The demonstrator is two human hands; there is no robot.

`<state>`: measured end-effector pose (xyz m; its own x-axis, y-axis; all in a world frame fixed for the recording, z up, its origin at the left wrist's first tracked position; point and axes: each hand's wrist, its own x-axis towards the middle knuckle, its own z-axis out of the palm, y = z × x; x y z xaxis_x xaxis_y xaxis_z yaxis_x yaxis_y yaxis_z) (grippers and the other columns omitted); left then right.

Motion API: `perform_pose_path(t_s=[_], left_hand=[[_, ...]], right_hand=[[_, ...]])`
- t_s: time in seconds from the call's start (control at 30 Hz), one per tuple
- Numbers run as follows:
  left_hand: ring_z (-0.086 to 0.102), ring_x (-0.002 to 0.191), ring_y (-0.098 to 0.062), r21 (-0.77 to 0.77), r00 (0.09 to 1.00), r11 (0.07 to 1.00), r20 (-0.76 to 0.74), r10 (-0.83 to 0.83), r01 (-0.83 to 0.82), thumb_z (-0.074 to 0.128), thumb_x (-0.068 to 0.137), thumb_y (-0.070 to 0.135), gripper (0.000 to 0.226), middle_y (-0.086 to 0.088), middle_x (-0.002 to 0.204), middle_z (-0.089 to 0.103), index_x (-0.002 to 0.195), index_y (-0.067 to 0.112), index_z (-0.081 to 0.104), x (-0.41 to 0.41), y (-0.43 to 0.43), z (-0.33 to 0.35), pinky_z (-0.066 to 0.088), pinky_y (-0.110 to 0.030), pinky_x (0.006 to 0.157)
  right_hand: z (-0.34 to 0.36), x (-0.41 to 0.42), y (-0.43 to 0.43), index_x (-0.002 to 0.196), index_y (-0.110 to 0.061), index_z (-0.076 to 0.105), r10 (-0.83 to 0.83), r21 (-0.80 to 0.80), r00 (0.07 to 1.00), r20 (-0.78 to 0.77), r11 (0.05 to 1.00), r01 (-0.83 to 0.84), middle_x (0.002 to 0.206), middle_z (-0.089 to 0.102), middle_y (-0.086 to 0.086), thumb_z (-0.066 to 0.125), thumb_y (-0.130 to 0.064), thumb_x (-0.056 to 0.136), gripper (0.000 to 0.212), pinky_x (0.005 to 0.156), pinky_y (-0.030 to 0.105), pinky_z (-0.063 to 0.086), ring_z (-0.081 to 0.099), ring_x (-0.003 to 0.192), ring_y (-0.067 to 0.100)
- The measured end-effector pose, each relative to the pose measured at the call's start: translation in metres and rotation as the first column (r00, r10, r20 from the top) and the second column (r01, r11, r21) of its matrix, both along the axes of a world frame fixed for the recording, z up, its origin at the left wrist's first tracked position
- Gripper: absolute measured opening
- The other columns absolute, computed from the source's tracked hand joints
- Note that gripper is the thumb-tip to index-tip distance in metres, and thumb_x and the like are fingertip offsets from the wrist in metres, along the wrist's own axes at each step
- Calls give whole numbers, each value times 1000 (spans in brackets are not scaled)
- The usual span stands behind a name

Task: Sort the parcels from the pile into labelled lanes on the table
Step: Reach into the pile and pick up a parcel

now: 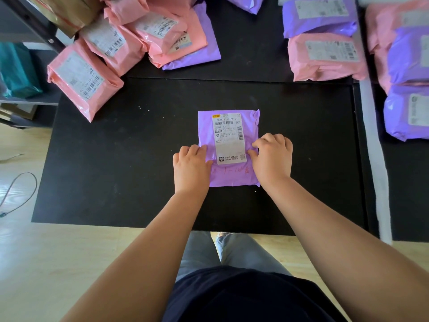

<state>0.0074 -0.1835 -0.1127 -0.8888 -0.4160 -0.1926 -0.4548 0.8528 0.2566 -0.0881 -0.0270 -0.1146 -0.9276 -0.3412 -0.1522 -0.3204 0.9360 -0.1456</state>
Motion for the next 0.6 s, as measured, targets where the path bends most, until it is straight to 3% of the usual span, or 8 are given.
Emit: perform_pose_path(t_s=[0.23, 0.4, 0.53, 0.6], left_hand=[[50, 102, -24, 61, 999, 997, 5, 47, -47, 55, 97, 22, 24, -3, 109, 62, 119, 15, 62, -1, 3, 2, 34, -31, 91], [54, 106, -27, 226, 968, 950, -75, 239, -217, 59, 95, 18, 28, -5, 114, 67, 121, 14, 66, 1, 0, 7, 43, -37, 94], [60, 92, -27, 382, 937, 873, -46, 347, -304, 62, 93, 26, 15, 3, 87, 67, 96, 15, 72, 0, -2, 11, 47, -34, 73], [63, 87, -21, 491, 911, 799, -26, 412, -347, 65, 92, 26, 15, 7, 87, 67, 100, 17, 73, -3, 0, 20, 46, -29, 67]], right_hand=[[3, 3, 1, 109, -17, 71, -82, -118, 995, 62, 989, 89, 105, 66, 1, 60, -22, 97, 17, 102, 38, 34, 56, 103, 21], [3, 15, 10, 99, -15, 70, -126, -270, 990, 56, 953, 136, 96, 67, 1, 65, -18, 94, 8, 96, 36, 37, 59, 93, 19], [3, 22, 14, 93, -17, 70, -178, -381, 978, 106, 901, 205, 94, 66, -2, 67, -16, 92, 3, 92, 32, 35, 59, 92, 17], [5, 25, 14, 90, -19, 69, -201, -442, 971, 132, 865, 240, 92, 66, -5, 68, -15, 90, 4, 93, 39, 44, 60, 90, 16]])
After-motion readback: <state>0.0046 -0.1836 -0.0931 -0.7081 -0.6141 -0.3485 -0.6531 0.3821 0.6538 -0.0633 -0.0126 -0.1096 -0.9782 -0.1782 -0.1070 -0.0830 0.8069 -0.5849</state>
